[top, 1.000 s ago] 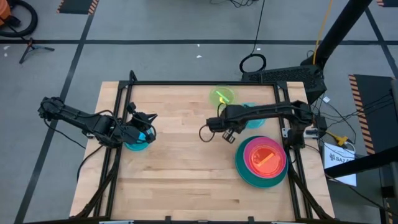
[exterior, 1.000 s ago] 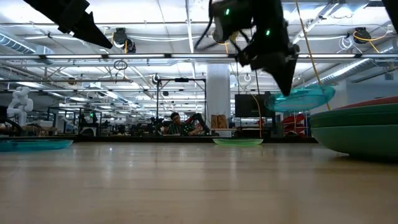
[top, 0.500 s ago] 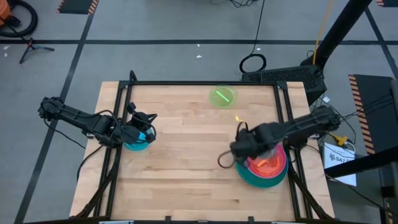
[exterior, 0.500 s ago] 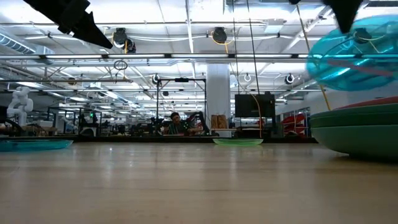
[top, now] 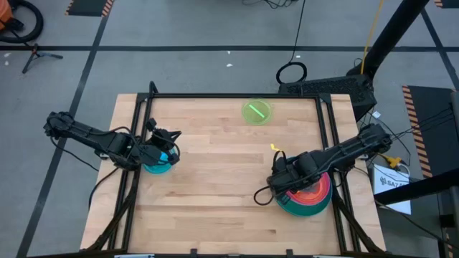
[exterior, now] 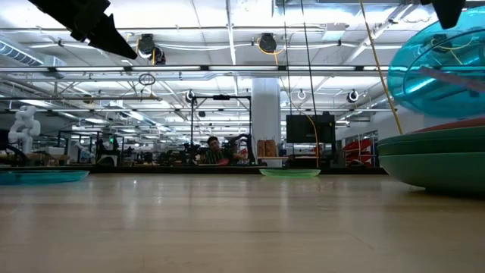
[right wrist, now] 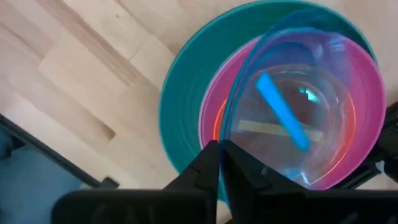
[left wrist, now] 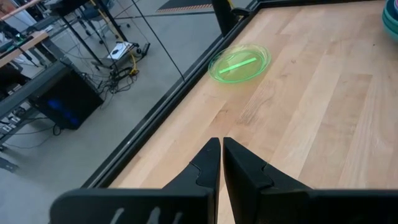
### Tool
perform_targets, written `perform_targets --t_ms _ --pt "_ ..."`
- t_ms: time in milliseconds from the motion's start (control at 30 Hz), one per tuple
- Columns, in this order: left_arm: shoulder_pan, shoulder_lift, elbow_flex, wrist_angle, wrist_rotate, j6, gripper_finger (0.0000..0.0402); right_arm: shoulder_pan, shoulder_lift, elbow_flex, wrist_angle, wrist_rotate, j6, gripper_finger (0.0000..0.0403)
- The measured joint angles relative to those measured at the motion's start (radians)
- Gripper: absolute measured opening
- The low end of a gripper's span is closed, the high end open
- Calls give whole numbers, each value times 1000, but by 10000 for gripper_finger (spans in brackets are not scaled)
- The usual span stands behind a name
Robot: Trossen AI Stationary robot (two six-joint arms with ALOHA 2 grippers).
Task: Stack plastic plates
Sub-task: Stack the right light blue plate on top of the orange plate, then stack the light blue plate on top of the light blue plate
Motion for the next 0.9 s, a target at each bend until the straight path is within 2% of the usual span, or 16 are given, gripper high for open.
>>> perform_targets --t_ms 333,600,700,833,900 --pt "0 0 0 0 0 0 26 -3 75 0 -2 -9 -68 100" --pt "0 0 0 0 0 0 26 -23 77 0 -4 58 -182 125" --pt "0 0 0 0 0 0 26 -27 77 0 10 151 -293 125" --pt "0 0 0 0 0 -9 26 -27 77 0 114 375 -535 115" --pt "0 0 0 0 0 -28 26 -23 67 -7 194 455 -650 102"
